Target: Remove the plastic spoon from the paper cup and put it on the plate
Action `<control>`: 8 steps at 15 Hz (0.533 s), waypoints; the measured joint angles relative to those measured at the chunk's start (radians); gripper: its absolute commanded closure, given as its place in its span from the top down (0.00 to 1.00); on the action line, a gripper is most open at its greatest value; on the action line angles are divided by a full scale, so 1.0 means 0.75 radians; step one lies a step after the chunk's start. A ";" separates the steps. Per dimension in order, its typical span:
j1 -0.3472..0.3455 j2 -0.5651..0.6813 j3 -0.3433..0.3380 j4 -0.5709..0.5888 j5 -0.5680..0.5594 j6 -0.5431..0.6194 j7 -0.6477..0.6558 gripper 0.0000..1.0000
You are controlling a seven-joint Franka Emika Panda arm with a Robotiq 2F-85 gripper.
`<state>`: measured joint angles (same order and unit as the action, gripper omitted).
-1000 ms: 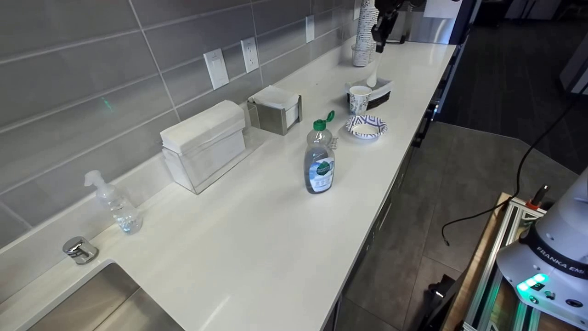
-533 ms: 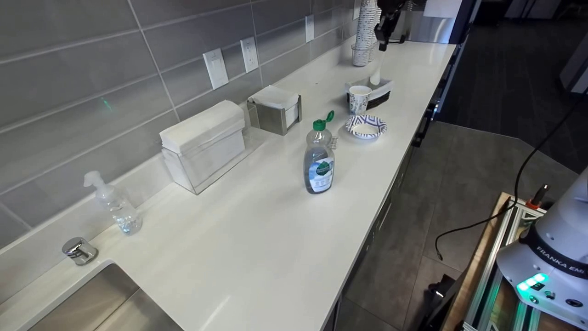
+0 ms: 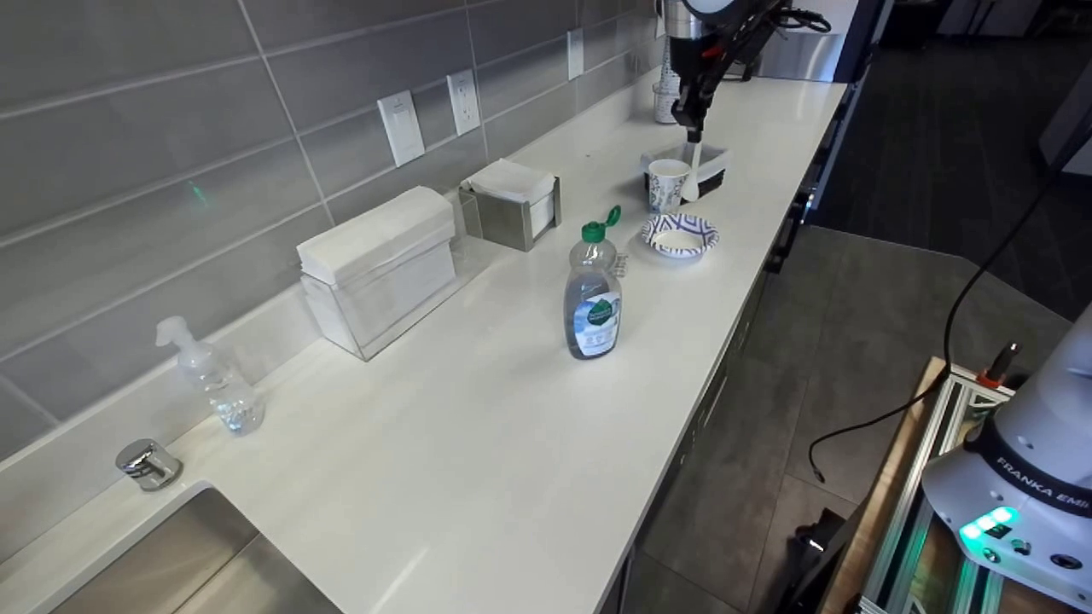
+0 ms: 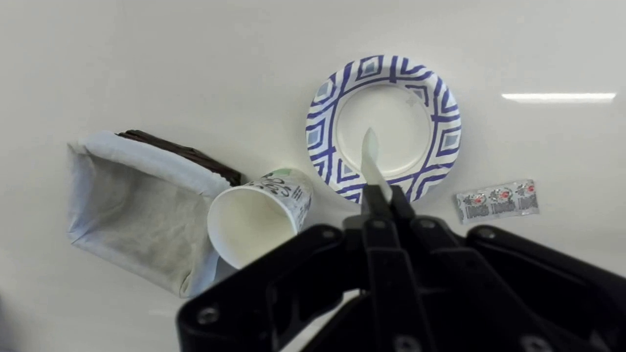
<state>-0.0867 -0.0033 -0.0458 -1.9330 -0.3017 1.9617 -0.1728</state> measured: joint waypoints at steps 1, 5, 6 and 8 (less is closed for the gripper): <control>0.009 0.009 0.004 -0.011 -0.006 0.000 0.049 0.01; 0.014 0.059 0.001 -0.018 -0.007 -0.095 0.227 0.01; 0.013 0.070 -0.003 -0.017 -0.009 -0.127 0.265 0.01; 0.013 0.092 -0.011 -0.014 -0.014 -0.181 0.343 0.01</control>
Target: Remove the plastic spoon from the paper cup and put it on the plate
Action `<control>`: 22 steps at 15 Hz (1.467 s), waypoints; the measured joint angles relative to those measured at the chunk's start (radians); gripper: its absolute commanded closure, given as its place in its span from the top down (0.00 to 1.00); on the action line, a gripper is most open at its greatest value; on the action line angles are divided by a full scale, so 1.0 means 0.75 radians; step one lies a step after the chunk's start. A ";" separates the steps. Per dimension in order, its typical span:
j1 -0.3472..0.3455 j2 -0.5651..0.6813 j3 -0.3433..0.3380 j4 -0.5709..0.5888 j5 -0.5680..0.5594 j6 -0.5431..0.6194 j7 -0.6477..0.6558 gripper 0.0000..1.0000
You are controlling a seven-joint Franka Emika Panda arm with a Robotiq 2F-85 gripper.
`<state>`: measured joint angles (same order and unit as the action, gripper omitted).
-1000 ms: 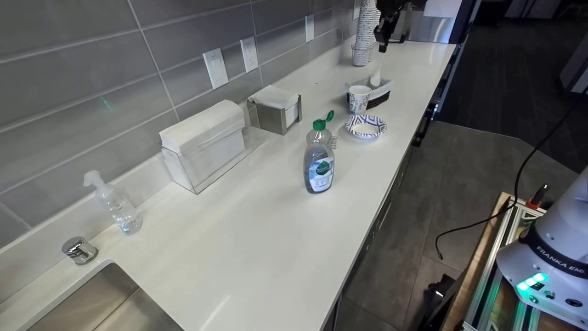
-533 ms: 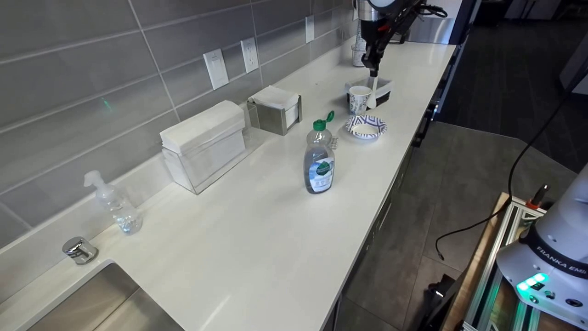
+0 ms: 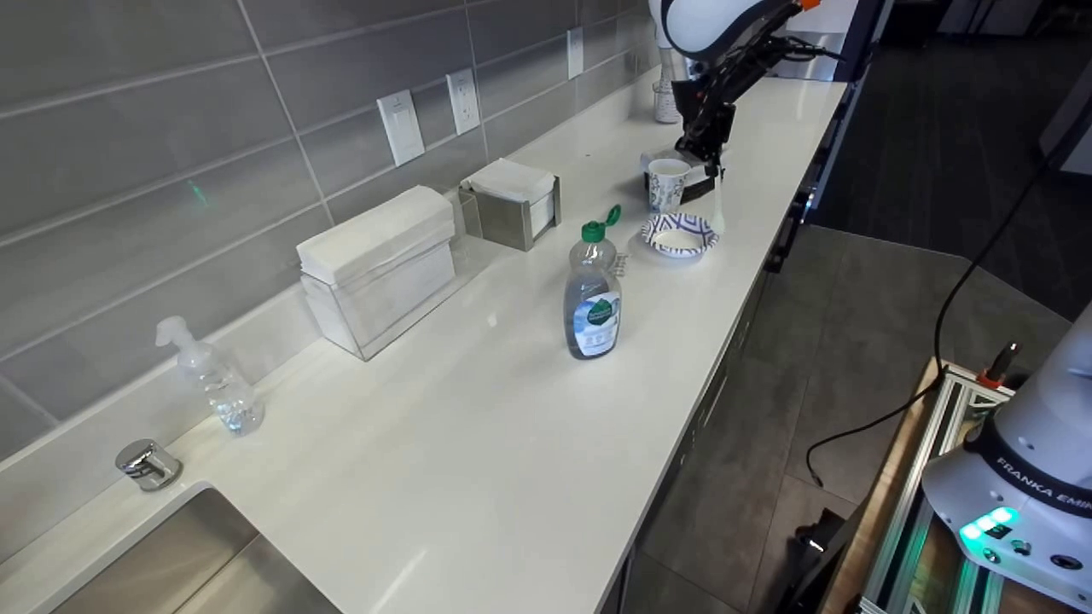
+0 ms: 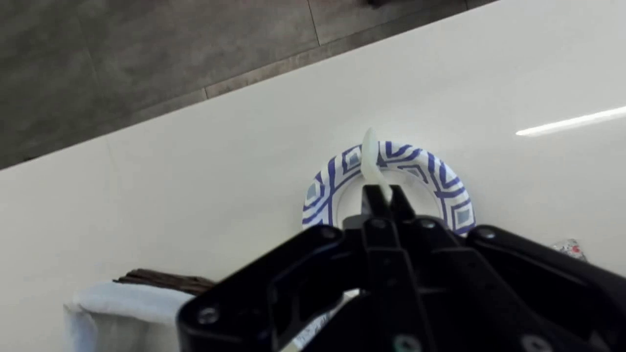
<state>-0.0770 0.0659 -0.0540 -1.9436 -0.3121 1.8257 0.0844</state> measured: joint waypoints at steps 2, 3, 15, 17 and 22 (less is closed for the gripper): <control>0.000 0.026 -0.006 0.006 -0.005 -0.046 0.063 0.01; -0.001 0.040 -0.010 0.013 -0.008 -0.064 0.086 0.01; 0.056 0.276 -0.026 0.304 -0.078 -0.086 0.177 0.01; 0.075 0.316 -0.026 0.335 -0.078 -0.086 0.204 0.01; 0.104 0.402 -0.027 0.383 -0.078 -0.086 0.281 0.01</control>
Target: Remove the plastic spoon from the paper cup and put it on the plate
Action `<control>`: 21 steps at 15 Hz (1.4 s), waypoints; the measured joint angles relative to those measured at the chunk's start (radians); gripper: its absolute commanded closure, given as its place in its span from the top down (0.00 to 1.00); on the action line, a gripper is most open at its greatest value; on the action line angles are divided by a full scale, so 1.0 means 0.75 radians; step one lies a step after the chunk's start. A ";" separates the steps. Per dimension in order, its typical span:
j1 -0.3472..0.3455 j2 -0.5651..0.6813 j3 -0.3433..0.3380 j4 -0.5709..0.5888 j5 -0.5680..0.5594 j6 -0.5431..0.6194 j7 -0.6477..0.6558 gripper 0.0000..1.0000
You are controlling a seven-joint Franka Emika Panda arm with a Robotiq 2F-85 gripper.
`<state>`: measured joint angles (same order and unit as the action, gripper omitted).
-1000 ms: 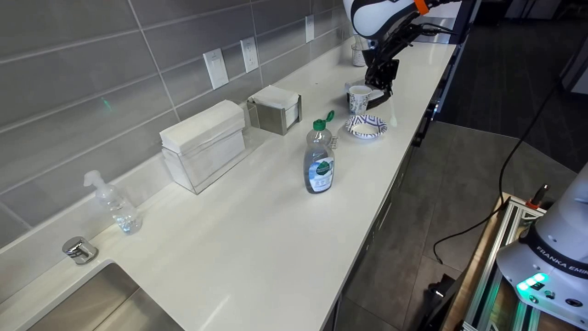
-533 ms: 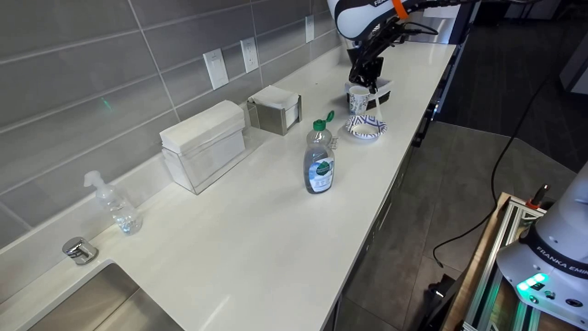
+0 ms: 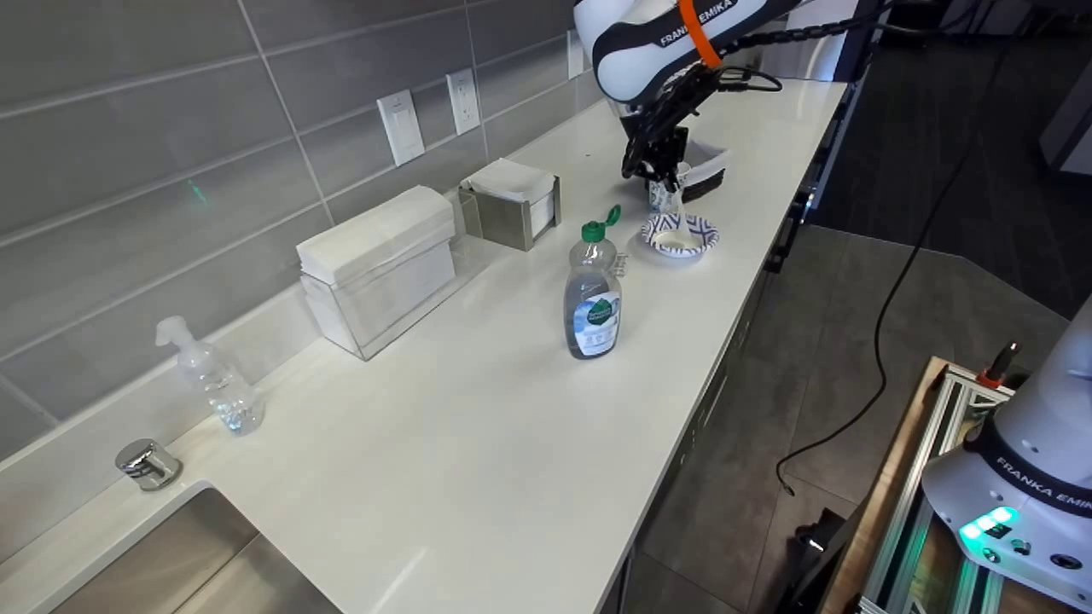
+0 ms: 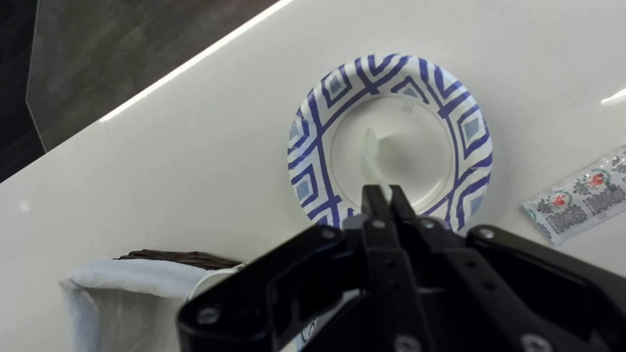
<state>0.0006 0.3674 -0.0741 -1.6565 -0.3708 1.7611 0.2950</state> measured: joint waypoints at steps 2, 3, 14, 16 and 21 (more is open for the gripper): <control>0.007 0.028 -0.001 0.017 0.000 0.000 0.027 0.01; 0.011 0.040 -0.001 0.024 0.000 0.000 0.038 0.01; 0.020 0.091 -0.021 0.071 0.000 0.000 0.093 0.65; 0.020 0.099 -0.023 0.076 0.000 0.000 0.094 0.75; 0.020 0.113 -0.024 0.080 0.000 0.000 0.095 0.88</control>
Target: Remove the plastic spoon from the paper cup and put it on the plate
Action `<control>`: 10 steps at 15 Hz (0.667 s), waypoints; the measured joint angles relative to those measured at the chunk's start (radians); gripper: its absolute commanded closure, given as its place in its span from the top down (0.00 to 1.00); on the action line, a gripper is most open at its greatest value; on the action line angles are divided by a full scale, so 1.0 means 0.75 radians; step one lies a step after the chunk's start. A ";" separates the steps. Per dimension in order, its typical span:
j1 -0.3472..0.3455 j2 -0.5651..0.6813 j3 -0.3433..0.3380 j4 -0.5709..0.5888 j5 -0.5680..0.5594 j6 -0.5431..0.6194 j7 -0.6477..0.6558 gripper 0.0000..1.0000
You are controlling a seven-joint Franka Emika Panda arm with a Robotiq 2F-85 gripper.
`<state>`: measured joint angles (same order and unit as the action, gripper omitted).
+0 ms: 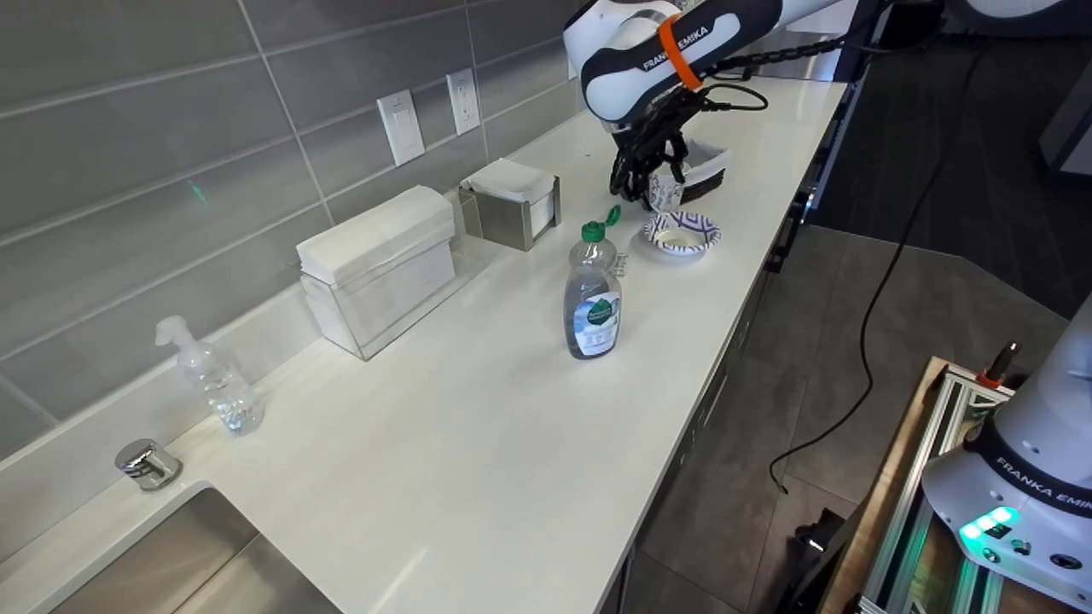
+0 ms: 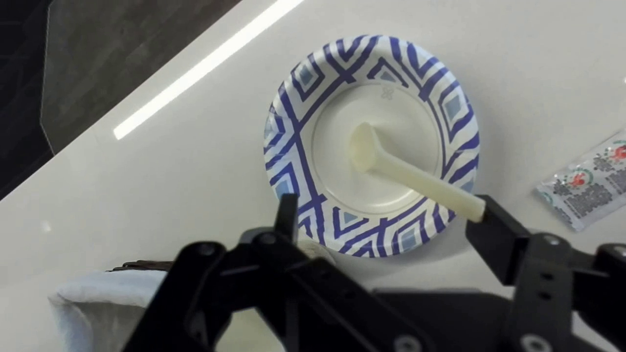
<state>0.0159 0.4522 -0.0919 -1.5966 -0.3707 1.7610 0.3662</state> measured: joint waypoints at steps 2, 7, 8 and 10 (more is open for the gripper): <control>0.002 0.008 0.000 0.001 0.000 0.000 0.000 0.86; 0.017 0.043 0.001 0.019 0.003 0.000 0.006 0.89; 0.022 0.053 0.001 0.027 0.004 0.000 0.007 0.93; 0.030 0.074 0.002 0.045 0.007 0.000 0.011 0.94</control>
<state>0.0386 0.5077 -0.0906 -1.5631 -0.3658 1.7609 0.3748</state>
